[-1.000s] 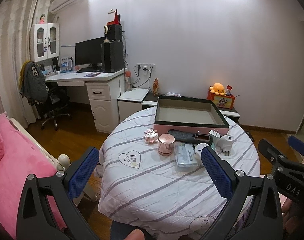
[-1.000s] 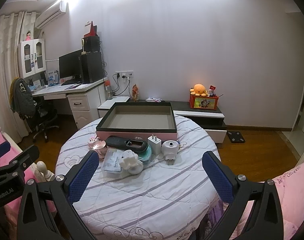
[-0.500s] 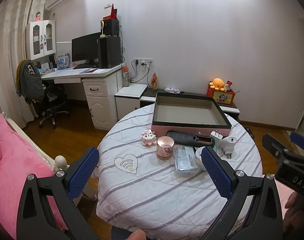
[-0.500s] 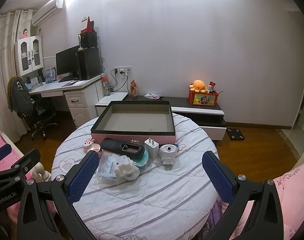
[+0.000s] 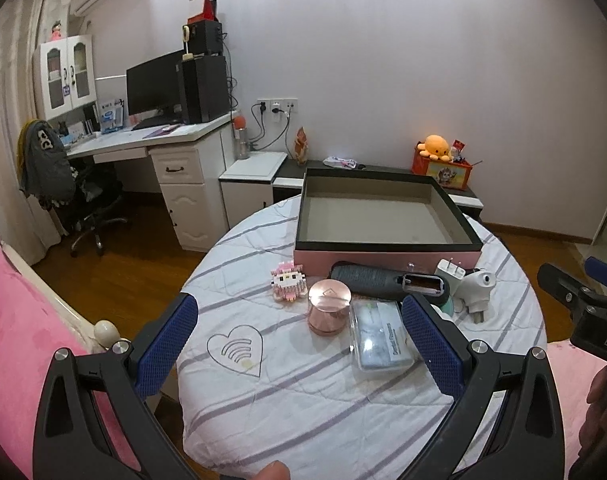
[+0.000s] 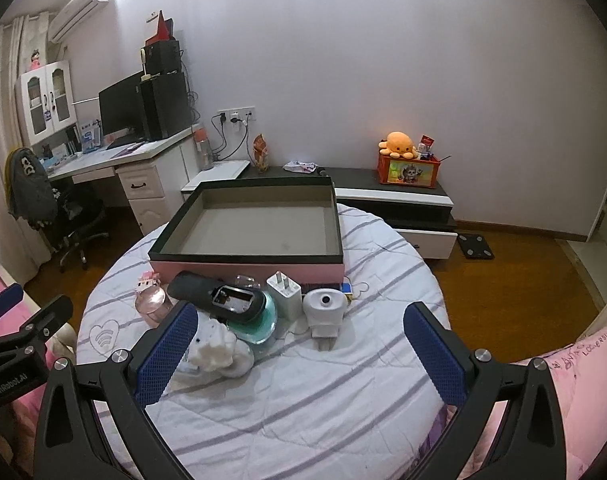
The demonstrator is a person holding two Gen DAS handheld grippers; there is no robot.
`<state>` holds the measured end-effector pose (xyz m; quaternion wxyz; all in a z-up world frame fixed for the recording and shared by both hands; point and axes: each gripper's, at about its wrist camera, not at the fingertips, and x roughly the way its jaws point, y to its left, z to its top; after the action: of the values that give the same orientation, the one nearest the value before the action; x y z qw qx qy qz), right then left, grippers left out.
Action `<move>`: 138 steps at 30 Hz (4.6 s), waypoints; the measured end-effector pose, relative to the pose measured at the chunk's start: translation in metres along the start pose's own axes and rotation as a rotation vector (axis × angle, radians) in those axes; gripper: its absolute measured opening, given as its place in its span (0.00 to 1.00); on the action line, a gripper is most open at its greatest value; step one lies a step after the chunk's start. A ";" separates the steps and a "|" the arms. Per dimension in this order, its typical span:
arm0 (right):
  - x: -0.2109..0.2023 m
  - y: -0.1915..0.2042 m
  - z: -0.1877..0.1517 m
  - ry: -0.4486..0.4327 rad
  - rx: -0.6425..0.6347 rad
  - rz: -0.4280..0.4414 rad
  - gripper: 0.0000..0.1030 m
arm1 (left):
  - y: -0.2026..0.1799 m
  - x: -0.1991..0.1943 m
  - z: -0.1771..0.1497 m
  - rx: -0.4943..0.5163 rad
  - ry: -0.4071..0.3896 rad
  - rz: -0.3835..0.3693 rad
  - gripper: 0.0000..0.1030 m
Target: Organize rigid objects
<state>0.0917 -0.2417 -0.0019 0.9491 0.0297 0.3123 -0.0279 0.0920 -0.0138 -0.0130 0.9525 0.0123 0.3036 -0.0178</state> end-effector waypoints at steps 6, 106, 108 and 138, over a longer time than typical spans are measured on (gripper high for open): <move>0.000 0.008 0.007 -0.013 -0.011 0.011 1.00 | -0.002 -0.002 0.008 0.009 -0.015 -0.004 1.00; 0.115 0.013 0.067 0.054 -0.070 0.202 0.52 | -0.004 0.115 0.077 -0.018 0.006 -0.167 0.48; 0.137 0.018 0.079 0.062 -0.074 0.201 0.52 | -0.012 0.132 0.090 -0.014 0.020 -0.172 0.48; 0.201 -0.006 0.073 0.154 0.007 0.106 0.86 | -0.039 0.180 0.093 0.064 0.007 -0.010 0.97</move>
<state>0.2958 -0.2596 -0.0632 0.9224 0.0517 0.3820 0.0235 0.2905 -0.0612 -0.0419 0.9506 0.0413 0.3061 -0.0321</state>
